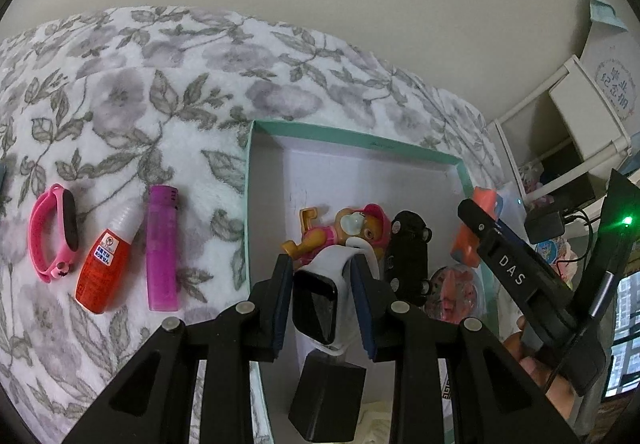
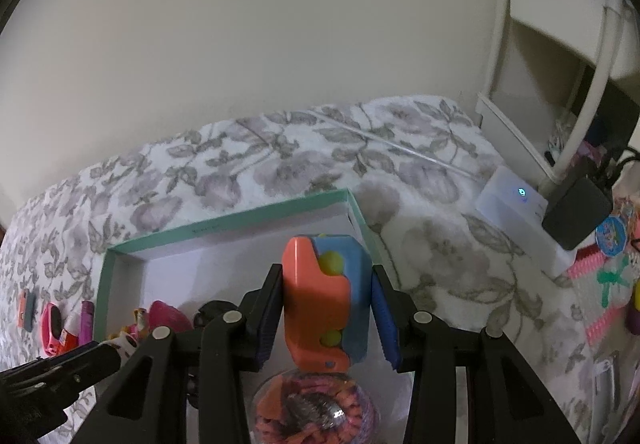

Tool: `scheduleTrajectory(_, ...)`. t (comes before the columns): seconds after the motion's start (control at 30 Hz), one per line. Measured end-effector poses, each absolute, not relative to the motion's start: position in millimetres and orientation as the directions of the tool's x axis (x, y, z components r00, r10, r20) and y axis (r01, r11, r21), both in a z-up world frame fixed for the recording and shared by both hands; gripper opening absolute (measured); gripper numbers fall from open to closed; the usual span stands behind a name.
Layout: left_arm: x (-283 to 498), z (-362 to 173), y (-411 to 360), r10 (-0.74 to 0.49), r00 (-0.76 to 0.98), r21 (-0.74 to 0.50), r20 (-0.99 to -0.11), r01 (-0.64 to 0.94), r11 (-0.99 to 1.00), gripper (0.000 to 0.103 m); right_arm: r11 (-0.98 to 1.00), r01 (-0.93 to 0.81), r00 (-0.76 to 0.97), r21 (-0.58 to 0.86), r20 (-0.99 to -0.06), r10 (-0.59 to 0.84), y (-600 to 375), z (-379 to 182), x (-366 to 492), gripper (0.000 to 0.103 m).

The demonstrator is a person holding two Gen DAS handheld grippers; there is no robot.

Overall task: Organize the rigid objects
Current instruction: 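Carry the block and smartwatch into the tray and release both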

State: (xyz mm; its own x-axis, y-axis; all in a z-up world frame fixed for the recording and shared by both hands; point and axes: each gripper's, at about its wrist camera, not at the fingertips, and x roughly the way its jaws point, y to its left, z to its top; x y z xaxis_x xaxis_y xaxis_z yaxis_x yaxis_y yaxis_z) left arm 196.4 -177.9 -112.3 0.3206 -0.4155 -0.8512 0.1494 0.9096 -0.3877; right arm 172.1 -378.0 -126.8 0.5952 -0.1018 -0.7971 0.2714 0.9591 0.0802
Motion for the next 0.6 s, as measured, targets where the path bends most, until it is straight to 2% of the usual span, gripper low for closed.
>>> scheduleTrajectory(0.17, 197.1, -112.8, -181.7, -0.408, 0.316, -0.374, -0.857, 0.166, 0.912, 0.031, 0.954, 0.286, 0.57, 0.095, -0.817, -0.09, -381.8, -133.5, 172.3, 0.046)
scheduleTrajectory(0.3, 197.9, -117.7, -184.8, -0.407, 0.287, -0.372, -0.867, 0.17, 0.913, 0.032, 0.954, 0.284, 0.555, 0.094, -0.827, -0.083, -381.2, -137.1, 172.3, 0.057)
scheduleTrajectory(0.47, 197.4, -124.4, -188.9, -0.389, 0.258, -0.352, -0.884, 0.177, 0.919, 0.033, 0.957, 0.28, 0.549, 0.075, -0.83, -0.095, -377.5, -135.9, 171.7, 0.06)
scheduleTrajectory(0.6, 197.4, -124.9, -189.6, -0.395, 0.247, -0.357, -0.885, 0.185, 0.916, 0.043, 0.96, 0.271, 0.542, 0.066, -0.835, -0.096, -372.5, -134.4, 172.5, 0.067)
